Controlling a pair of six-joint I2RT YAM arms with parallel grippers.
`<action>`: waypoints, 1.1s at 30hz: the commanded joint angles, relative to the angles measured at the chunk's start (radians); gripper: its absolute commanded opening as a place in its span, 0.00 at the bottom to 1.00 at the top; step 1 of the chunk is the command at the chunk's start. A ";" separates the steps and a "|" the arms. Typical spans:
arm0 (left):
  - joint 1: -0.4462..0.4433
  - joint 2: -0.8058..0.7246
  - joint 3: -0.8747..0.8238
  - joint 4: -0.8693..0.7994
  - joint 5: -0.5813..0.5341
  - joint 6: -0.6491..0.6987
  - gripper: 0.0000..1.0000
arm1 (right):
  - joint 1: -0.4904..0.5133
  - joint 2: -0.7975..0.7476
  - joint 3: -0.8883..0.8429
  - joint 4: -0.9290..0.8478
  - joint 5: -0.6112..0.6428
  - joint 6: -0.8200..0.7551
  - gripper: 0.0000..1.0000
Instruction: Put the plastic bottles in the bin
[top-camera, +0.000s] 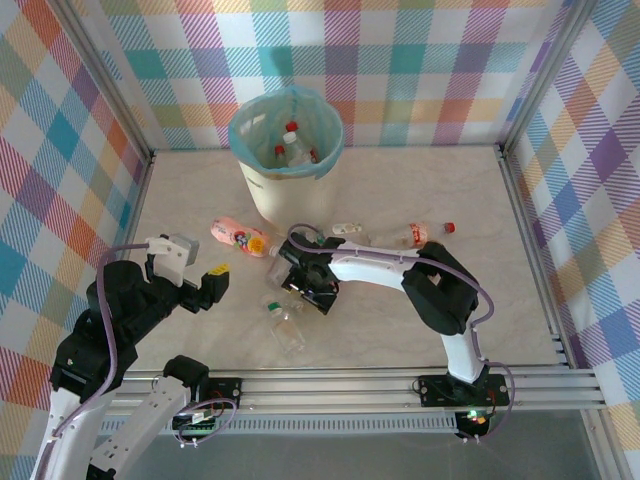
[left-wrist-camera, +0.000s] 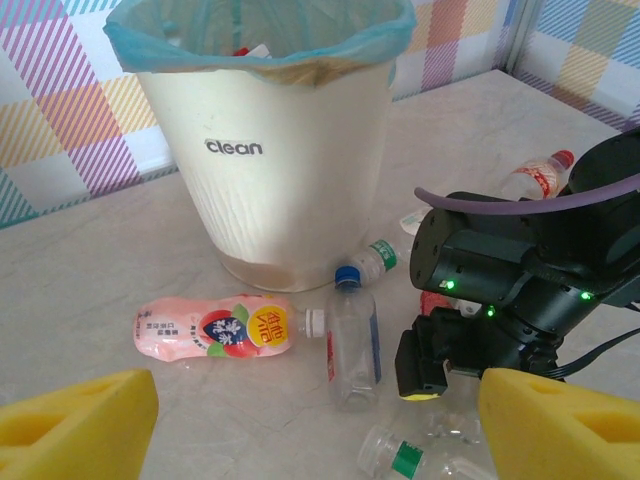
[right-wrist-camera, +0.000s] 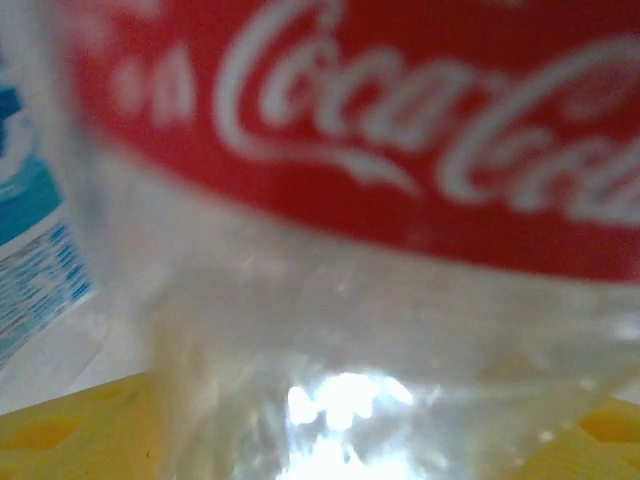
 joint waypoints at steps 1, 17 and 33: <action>-0.005 0.004 0.005 0.008 0.011 -0.009 0.83 | -0.017 -0.026 -0.028 0.016 -0.019 0.029 0.80; -0.006 0.064 0.062 0.071 0.045 -0.057 0.84 | -0.011 -0.128 -0.052 -0.018 -0.014 -0.071 0.62; -0.006 0.340 0.256 0.225 0.235 -0.319 0.81 | 0.031 -0.614 -0.276 0.021 0.097 -0.431 0.53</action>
